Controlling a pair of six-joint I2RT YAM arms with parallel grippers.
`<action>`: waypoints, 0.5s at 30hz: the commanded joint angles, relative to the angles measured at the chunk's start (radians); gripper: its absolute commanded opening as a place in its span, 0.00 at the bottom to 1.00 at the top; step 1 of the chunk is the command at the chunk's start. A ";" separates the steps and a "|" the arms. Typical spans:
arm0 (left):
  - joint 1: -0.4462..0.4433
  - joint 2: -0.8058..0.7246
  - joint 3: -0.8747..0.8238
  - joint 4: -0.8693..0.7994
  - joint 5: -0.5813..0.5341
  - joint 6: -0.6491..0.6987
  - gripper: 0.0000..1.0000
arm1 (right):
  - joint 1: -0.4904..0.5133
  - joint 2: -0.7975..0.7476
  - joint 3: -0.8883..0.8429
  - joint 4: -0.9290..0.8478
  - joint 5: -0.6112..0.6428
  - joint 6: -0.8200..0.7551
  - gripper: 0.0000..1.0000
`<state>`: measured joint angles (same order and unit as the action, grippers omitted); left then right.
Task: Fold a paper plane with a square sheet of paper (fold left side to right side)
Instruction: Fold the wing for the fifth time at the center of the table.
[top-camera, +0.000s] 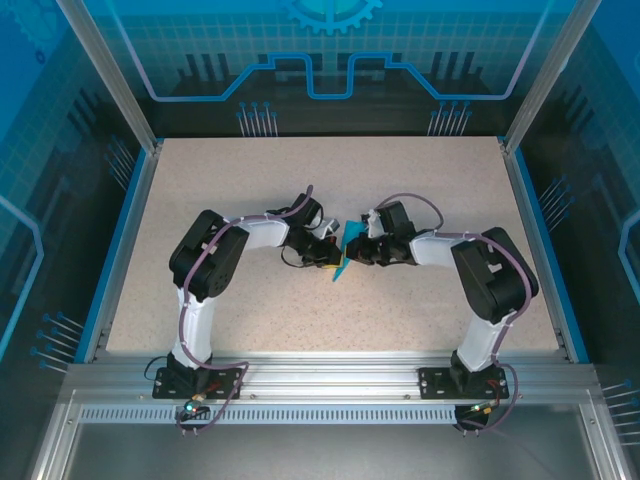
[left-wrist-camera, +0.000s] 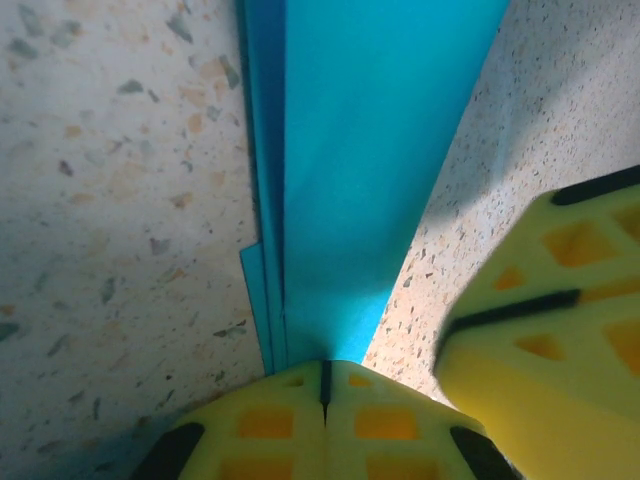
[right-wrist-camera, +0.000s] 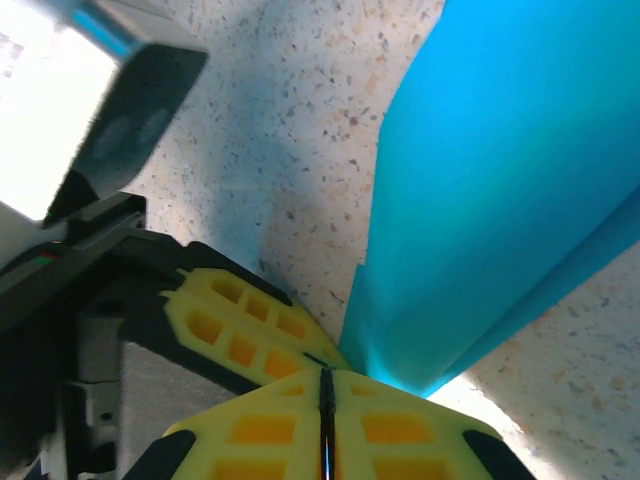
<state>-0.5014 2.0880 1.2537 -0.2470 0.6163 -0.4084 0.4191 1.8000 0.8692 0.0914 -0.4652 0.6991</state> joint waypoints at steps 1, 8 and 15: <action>-0.013 0.043 -0.038 -0.107 -0.135 0.035 0.00 | 0.018 0.041 0.005 0.007 -0.012 0.004 0.11; -0.014 0.040 -0.034 -0.121 -0.151 0.044 0.00 | 0.018 0.067 0.055 -0.048 0.030 -0.025 0.11; -0.015 0.039 -0.032 -0.124 -0.153 0.046 0.00 | 0.010 0.060 0.060 -0.056 0.037 -0.029 0.11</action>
<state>-0.5064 2.0838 1.2537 -0.2531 0.6010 -0.3897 0.4229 1.8519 0.9100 0.0597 -0.4450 0.6868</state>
